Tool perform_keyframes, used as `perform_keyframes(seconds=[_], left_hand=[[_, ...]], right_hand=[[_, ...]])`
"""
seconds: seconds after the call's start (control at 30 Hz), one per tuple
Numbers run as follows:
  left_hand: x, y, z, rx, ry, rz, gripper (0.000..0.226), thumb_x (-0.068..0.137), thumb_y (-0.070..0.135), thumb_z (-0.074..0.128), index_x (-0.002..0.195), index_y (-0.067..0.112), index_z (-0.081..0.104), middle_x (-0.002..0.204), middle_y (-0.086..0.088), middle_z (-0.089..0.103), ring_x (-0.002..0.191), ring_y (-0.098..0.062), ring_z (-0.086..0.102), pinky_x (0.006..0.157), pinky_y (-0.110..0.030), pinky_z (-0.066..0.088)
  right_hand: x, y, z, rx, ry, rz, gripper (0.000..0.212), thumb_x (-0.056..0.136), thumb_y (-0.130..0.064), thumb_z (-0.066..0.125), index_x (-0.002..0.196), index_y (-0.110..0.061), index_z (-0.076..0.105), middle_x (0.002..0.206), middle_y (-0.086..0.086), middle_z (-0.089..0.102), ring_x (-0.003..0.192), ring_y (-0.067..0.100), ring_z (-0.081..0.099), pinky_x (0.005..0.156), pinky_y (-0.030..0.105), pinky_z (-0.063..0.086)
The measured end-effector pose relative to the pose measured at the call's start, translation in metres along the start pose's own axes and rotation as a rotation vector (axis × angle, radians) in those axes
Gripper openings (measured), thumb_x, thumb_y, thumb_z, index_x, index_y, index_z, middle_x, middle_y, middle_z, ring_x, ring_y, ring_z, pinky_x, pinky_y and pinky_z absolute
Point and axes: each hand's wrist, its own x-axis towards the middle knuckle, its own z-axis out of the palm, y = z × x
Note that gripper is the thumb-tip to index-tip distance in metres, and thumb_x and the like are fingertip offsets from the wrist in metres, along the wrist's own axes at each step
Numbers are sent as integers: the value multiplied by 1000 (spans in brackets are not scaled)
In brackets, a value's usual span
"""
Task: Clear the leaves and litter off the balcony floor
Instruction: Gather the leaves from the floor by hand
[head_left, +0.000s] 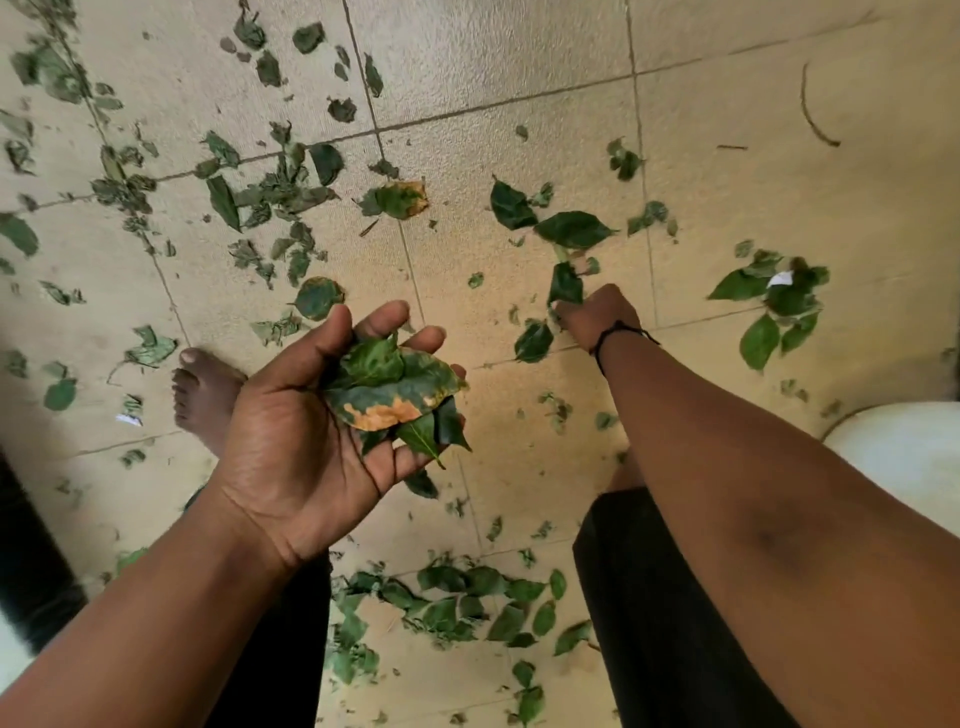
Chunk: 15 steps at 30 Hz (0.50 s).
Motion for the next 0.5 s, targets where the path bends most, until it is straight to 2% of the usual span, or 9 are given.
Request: perform_keyframes(seconds=[0.1,0.17,0.27,0.4,0.5], left_hand=[[1,1,-3,22,18,-9,35,86,42,52,80,21,79,105,-6,74,96,-30,72,78,-50,56],[2,1,-2,31,23,-18,34,85,42,53,79,20,79,105,-6,74,96,-30,72,77,-50,57],[4,0,5,39,14,-32,34,85,41,53,80,20,79,105,-7,74,96,-30,71,76,-47,58],[6,-4,13,41,17,-57,34,85,42,53,81,20,79,105,-6,74,99,-31,70,78,-47,57],[7,-6,17,41,16,-76,34,84,42,53,81,20,79,106,-6,74,101,-31,69,82,-49,55]], right_hand=[[6,1,12,10,12,16,68,90,-44,62,141,-7,36,138,16,47,122,35,50,97,41,45],[10,2,12,-44,24,-56,52,92,-38,59,133,-8,45,130,14,52,116,33,53,89,37,45],[11,3,4,-84,-3,-253,18,92,-29,62,101,-15,54,99,8,57,97,28,57,73,29,39],[0,-1,-16,-21,-67,-415,25,82,-25,75,78,-16,53,75,0,53,70,17,48,62,28,34],[3,-12,-39,-139,-35,-470,27,86,-26,71,67,-17,55,73,0,59,73,19,55,62,28,39]])
